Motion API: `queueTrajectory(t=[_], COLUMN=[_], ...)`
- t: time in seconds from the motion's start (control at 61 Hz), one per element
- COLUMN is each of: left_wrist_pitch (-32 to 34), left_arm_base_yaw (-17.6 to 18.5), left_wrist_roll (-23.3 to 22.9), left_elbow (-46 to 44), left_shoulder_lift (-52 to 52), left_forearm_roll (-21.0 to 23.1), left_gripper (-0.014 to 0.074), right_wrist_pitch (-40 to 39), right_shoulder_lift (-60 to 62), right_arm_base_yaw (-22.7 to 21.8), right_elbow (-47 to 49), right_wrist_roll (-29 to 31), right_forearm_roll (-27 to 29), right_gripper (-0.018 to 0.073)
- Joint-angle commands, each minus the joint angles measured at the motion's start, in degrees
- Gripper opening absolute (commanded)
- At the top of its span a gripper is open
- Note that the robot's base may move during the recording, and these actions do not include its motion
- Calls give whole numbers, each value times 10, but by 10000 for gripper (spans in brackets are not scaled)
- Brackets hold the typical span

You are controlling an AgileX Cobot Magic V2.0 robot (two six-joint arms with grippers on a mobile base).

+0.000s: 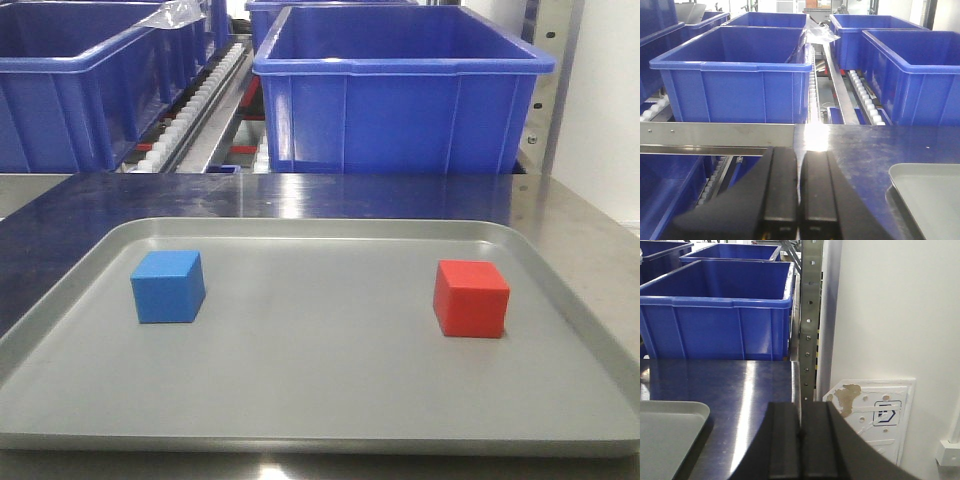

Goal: Sort and place red and blue blocks on shelf
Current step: 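Move the right gripper toward the red cube on the tray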

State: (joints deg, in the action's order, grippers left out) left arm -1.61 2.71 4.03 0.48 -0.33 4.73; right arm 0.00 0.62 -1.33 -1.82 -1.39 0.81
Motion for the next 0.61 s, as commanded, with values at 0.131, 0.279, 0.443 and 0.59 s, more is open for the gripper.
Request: queueTrajectory(t=[0.131,0.279,0.443,0.59], left_wrist_pitch=[52,52,52,52], left_arm_base_yaw=[3,3,3,3], left_wrist_roll=[2,2,2,2], left_elbow=[14,14,14,14], left_shoulder_lift=[-2,-2,-2,-2], left_forearm_roll=[3,3,3,3], left_gripper=[122,122,122,122], right_wrist_pitch=[-46,-46,-46,-46], right_shoulder_lift=[12,12,12,12], right_arm_base_yaw=[-4,-4,-4,-4], right_elbow=[14,14,14,14], right_wrist_roll=[2,2,2,2], right_forearm_roll=[-3,-3,-3,-3], right_gripper=[57,57,57,57])
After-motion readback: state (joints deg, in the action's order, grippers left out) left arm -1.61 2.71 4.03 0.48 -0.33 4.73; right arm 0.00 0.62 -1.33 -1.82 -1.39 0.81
